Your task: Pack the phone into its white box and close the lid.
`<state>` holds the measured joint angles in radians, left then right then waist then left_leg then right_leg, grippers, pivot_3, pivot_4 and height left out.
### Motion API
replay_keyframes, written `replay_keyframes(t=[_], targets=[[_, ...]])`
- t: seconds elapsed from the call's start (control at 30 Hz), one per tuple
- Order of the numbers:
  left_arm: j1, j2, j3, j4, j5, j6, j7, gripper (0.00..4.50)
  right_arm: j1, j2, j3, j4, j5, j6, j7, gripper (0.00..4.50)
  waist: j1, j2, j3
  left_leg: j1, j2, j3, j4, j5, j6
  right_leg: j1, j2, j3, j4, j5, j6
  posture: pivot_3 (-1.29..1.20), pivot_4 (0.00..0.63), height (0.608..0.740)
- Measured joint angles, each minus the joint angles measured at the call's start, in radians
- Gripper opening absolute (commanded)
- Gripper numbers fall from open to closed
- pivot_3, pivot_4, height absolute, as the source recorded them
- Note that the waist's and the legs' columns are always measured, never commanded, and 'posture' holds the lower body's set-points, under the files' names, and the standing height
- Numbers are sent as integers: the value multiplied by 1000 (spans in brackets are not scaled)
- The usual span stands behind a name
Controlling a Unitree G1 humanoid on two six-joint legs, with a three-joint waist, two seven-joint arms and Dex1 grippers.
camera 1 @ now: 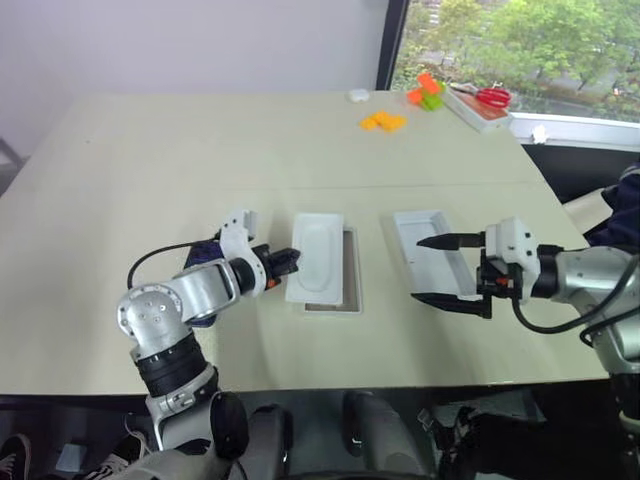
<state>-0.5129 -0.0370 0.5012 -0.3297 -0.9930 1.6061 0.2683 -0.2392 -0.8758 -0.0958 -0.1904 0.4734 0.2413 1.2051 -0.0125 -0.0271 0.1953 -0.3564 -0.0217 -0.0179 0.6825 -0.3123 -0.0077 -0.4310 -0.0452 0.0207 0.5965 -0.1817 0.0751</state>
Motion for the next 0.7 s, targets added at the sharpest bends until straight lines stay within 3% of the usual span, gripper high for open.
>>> replay_keyframes(t=[0.13, 0.7], targets=[[0, -67, -6, 0, -14, 0, 58, 16, -6, 5, 1, 0, -1, -3, -11, 4500, 3, 0, 0, -1, -2, 0, 0, 0, 1, 0, -2, 0, -1, 2, -1, 0, 150, 740], [-19, -127, -4, 8, 60, 0, 109, 16, -15, 23, 1, 11, -40, -31, -39, 4500, 3, -1, 0, -1, -2, 0, 0, -1, 1, 0, -2, 0, -1, 0, -1, 0, 150, 740]])
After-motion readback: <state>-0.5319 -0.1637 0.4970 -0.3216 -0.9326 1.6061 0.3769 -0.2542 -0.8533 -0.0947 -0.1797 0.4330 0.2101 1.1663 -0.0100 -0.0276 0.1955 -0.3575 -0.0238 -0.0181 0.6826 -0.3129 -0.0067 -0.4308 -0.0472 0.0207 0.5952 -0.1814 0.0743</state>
